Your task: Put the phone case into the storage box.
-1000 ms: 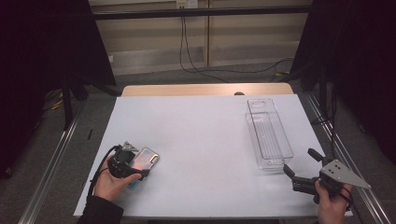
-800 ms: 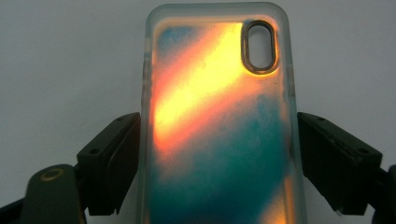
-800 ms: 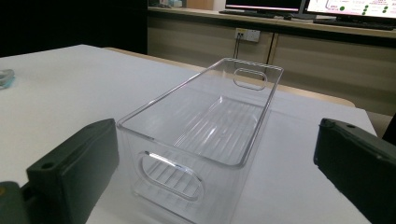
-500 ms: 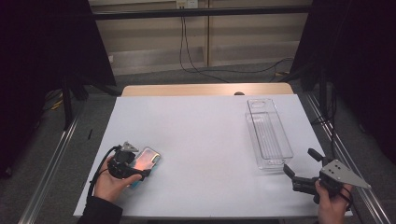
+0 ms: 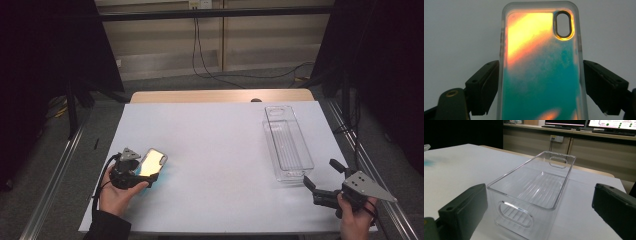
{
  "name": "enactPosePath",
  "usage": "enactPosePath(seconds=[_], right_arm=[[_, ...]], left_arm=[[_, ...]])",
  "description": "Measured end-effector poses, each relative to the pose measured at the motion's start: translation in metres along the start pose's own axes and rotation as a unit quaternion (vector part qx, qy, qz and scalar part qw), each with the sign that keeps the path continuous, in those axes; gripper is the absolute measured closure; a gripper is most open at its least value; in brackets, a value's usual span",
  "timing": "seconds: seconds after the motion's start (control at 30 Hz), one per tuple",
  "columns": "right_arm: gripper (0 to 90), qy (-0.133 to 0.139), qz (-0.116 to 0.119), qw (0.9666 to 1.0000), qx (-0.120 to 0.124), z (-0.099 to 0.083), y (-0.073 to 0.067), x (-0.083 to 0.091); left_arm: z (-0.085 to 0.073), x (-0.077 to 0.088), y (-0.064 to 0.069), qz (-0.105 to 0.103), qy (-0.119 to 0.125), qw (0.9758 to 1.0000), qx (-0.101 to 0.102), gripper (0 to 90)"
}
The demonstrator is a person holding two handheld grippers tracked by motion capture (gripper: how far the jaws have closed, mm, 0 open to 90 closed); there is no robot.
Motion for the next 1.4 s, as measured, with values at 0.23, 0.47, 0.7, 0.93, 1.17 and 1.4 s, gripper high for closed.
enactPosePath(seconds=[0.23,0.47,0.7,0.93,1.17,1.4], right_arm=[[0.0,0.001,0.0,1.0,0.0,0.0,0.0,0.0],[0.0,0.0,0.0,1.0,-0.001,0.0,0.0,0.0],[0.0,0.001,-0.001,1.0,-0.001,0.0,0.0,0.0],[0.0,0.003,-0.002,1.0,-0.005,0.0,-0.001,0.001],[0.0,0.003,-0.002,1.0,-0.004,0.001,-0.001,0.001],[0.0,0.003,0.001,1.0,-0.006,0.001,-0.001,0.0]], left_arm=[[0.004,0.007,0.003,0.012,0.043,0.999,-0.001,17.3],[0.01,0.012,0.009,0.006,0.07,0.9975,0.005,17.3],[0.02,0.017,0.025,0.004,0.104,0.9945,-0.011,17.3],[0.032,0.01,0.046,-0.005,0.117,0.9922,-0.042,17.3],[0.038,0.004,0.058,0.002,0.133,0.9896,-0.056,17.3],[0.049,-0.007,0.074,-0.017,0.138,0.9883,-0.063,17.3]])
Point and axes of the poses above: each handheld gripper's, and its own axes: x roughly backward along the jaws, z roughly out of its top, y roughly to its right, the point moved 2 cm from there along -x, roughly forward along the jaws, and after that the axes turned 4 degrees about -x, right-handed, at the moved point
